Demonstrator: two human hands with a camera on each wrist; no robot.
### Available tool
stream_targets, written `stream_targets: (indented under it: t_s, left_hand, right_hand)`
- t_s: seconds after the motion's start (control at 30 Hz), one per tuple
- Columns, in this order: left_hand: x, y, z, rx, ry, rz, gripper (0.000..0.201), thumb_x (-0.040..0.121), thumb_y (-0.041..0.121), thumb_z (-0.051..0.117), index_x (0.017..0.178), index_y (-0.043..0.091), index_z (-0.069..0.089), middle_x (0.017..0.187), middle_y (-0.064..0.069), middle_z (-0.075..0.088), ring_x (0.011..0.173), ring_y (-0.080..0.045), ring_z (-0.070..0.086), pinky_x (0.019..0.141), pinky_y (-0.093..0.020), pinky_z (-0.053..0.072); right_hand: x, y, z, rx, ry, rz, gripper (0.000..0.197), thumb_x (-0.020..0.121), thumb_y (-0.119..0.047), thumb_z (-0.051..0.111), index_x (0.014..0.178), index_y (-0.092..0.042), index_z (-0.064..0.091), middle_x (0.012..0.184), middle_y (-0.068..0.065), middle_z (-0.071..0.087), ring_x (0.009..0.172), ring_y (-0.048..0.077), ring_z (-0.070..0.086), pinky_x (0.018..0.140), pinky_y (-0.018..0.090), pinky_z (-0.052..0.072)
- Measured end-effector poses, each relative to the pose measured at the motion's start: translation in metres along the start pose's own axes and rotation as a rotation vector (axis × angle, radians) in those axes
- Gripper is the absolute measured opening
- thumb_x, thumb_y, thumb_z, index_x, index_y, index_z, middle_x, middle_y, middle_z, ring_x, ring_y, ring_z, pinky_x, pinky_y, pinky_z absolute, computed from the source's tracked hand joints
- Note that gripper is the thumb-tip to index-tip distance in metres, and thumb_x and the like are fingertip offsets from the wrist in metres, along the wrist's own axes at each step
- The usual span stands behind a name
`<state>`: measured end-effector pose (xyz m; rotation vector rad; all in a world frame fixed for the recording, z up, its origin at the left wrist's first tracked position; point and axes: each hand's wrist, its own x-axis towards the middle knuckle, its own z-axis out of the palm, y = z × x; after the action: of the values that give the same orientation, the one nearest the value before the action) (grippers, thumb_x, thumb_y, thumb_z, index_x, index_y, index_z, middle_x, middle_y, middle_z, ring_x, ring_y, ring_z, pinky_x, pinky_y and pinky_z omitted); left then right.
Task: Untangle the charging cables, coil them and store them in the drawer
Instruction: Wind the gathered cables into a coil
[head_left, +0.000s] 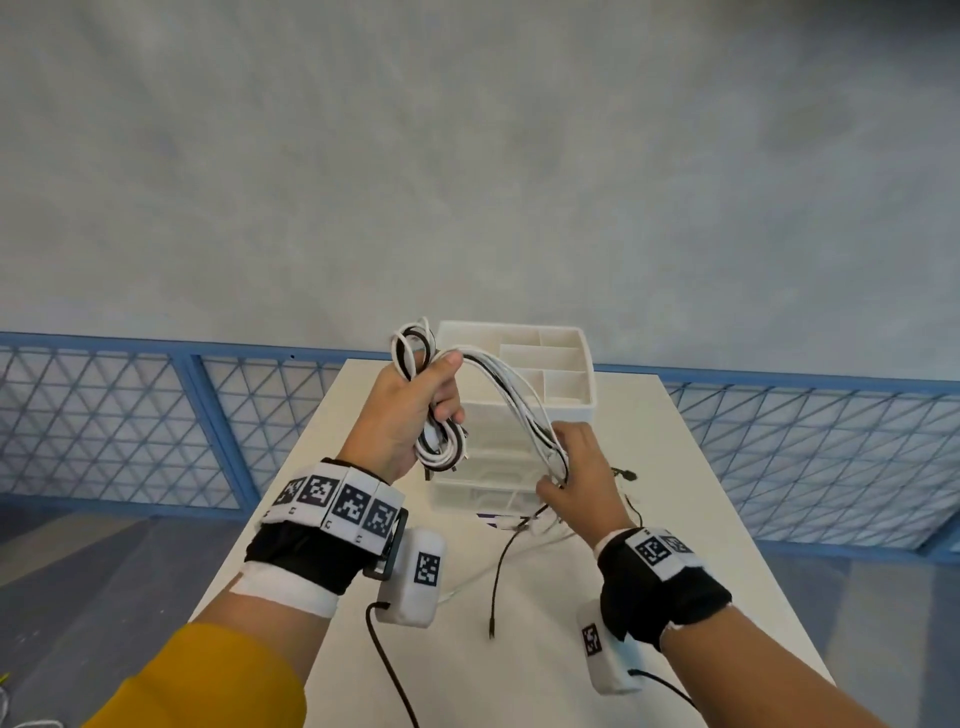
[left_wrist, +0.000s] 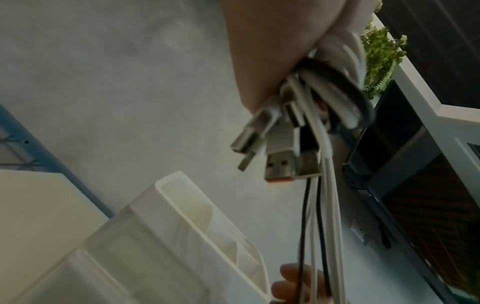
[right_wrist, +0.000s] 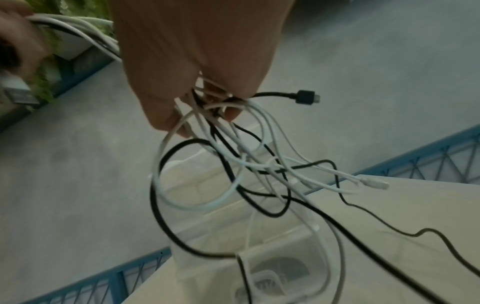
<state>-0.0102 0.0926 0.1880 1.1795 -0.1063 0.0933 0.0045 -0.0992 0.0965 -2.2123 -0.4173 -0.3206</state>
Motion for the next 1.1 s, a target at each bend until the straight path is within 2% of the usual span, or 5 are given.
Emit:
stream_targets:
  t_s: [0.3,0.57,0.73,0.8,1.1]
  left_hand:
    - [0.006,0.004,-0.012,-0.003,0.035,0.006,0.028,0.091,0.017,0.052,0.064,0.018,0.045,0.042,0.01,0.031,0.037,-0.007,0.031,0.046,-0.022,0.041]
    - [-0.004,-0.01,0.005,0.277,-0.177,-0.034,0.032,0.091,0.015,0.052,0.06,0.019,0.053,0.043,0.009,0.03,0.038,-0.008,0.03,0.048,-0.025,0.039]
    - [0.0,0.006,-0.001,0.094,-0.096,0.007,0.024,0.086,0.019,0.057,0.063,0.017,0.053,0.041,0.011,0.033,0.036,-0.007,0.032,0.047,-0.022,0.039]
    - [0.006,0.014,-0.015,0.014,0.03,0.048,0.036,0.088,0.019,0.057,0.052,0.022,0.051,0.04,0.011,0.031,0.036,-0.007,0.03,0.045,-0.022,0.038]
    - [-0.004,-0.016,-0.019,0.143,0.065,0.076,0.03,0.089,0.021,0.056,0.062,0.013,0.048,0.043,0.009,0.03,0.038,-0.008,0.029,0.045,-0.021,0.036]
  right_hand:
    - [0.007,0.007,-0.024,0.002,-0.153,0.023,0.032,0.082,-0.022,0.066,0.11,-0.011,0.055,0.105,0.01,0.053,0.099,0.025,0.054,0.083,0.028,0.04]
    - [0.036,-0.054,-0.036,0.378,-0.273,-0.025,0.085,0.071,-0.017,0.078,0.139,-0.022,0.027,0.134,0.0,0.046,0.127,0.007,0.041,0.099,0.01,0.031]
    - [0.028,-0.045,-0.008,0.45,-0.411,0.1,0.005,0.088,-0.018,0.058,0.086,-0.018,0.062,0.061,-0.005,0.068,0.079,0.024,0.066,0.09,0.034,0.048]
    - [0.019,-0.038,-0.007,0.484,-0.385,0.143,0.018,0.092,-0.023,0.052,0.075,-0.019,0.058,0.046,-0.01,0.055,0.061,0.019,0.058,0.079,0.033,0.049]
    - [0.026,-0.073,-0.01,0.638,-0.448,0.086,0.019,0.096,-0.018,0.044,0.11,-0.007,0.049,0.074,0.003,0.059,0.063,0.018,0.061,0.062,0.023,0.051]
